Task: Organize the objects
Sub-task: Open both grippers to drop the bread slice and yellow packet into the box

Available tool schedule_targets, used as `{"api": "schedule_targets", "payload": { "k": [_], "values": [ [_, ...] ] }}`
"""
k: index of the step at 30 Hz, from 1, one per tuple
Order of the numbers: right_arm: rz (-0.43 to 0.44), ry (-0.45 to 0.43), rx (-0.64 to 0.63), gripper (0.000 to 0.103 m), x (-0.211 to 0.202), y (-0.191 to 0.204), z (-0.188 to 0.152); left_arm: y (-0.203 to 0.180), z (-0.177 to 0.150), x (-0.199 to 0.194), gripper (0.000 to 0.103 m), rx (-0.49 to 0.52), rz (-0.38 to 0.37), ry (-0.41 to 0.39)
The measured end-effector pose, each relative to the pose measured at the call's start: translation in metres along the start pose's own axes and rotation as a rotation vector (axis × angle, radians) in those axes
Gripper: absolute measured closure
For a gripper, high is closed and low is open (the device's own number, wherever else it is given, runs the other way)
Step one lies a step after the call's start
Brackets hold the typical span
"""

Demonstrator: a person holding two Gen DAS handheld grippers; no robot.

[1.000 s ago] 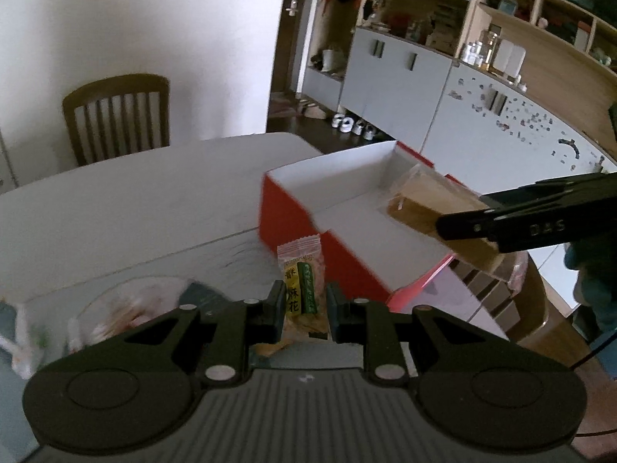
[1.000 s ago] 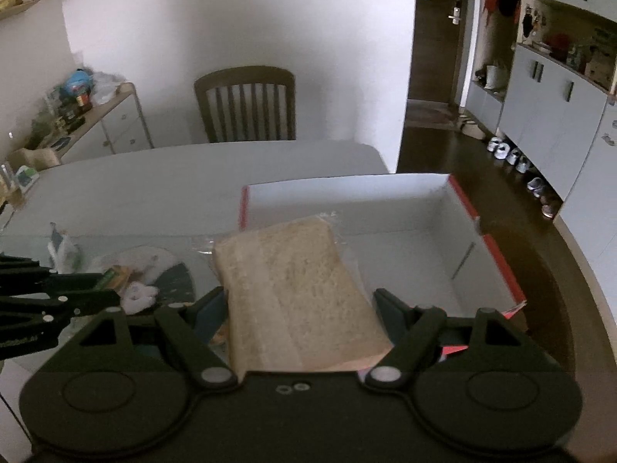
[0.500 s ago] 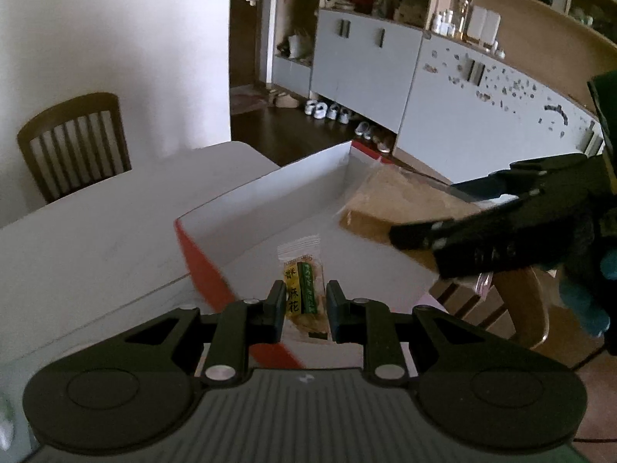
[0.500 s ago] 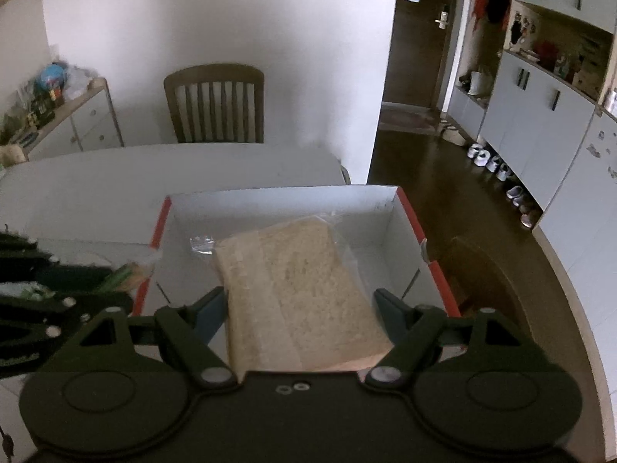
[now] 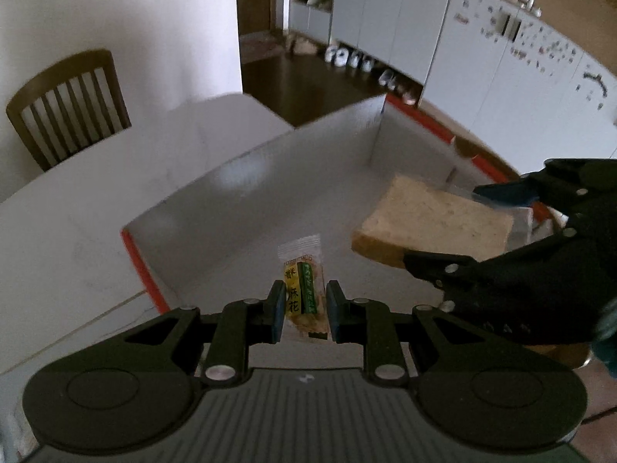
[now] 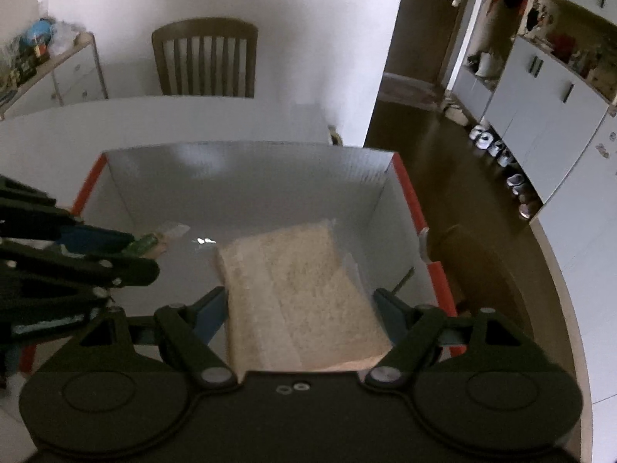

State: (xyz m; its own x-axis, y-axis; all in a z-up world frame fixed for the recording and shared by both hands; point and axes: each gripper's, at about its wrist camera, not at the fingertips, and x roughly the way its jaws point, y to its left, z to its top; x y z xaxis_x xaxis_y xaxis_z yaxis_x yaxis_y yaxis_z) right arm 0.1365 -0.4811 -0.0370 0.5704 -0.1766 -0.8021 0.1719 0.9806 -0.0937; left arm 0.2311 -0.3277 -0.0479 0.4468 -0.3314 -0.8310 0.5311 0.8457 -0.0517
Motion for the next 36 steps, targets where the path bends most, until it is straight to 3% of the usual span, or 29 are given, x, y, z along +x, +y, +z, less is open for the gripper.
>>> {"api": "schedule_targets", "payload": {
  "k": [3, 6, 11, 13, 22, 28, 36],
  "values": [
    [0.005, 0.032, -0.023, 0.028, 0.014, 0.000, -0.003, -0.001, 0.003, 0.016, 0.082, -0.003, 0.008, 0.038],
    [0.009, 0.072, -0.057, 0.047, 0.028, 0.002, -0.006, -0.001, 0.005, 0.033, 0.082, -0.004, 0.017, 0.093],
    [0.032, 0.114, -0.043, 0.042, 0.038, -0.002, -0.010, -0.007, 0.005, 0.047, 0.082, 0.009, 0.014, 0.148],
    [0.037, 0.107, -0.047, 0.035, 0.037, -0.004, -0.013, -0.008, 0.004, 0.051, 0.082, 0.013, 0.015, 0.165],
    [0.070, 0.082, -0.053, 0.029, 0.023, -0.010, -0.018, -0.010, 0.003, 0.064, 0.082, 0.013, 0.025, 0.241],
    [0.080, 0.062, -0.075, 0.029, 0.011, -0.013, -0.021, -0.007, 0.002, 0.055, 0.077, -0.010, 0.021, 0.229],
    [0.115, -0.013, -0.064, 0.029, -0.027, -0.013, -0.019, -0.002, -0.006, 0.013, 0.077, -0.001, 0.003, 0.138]
  ]
}}
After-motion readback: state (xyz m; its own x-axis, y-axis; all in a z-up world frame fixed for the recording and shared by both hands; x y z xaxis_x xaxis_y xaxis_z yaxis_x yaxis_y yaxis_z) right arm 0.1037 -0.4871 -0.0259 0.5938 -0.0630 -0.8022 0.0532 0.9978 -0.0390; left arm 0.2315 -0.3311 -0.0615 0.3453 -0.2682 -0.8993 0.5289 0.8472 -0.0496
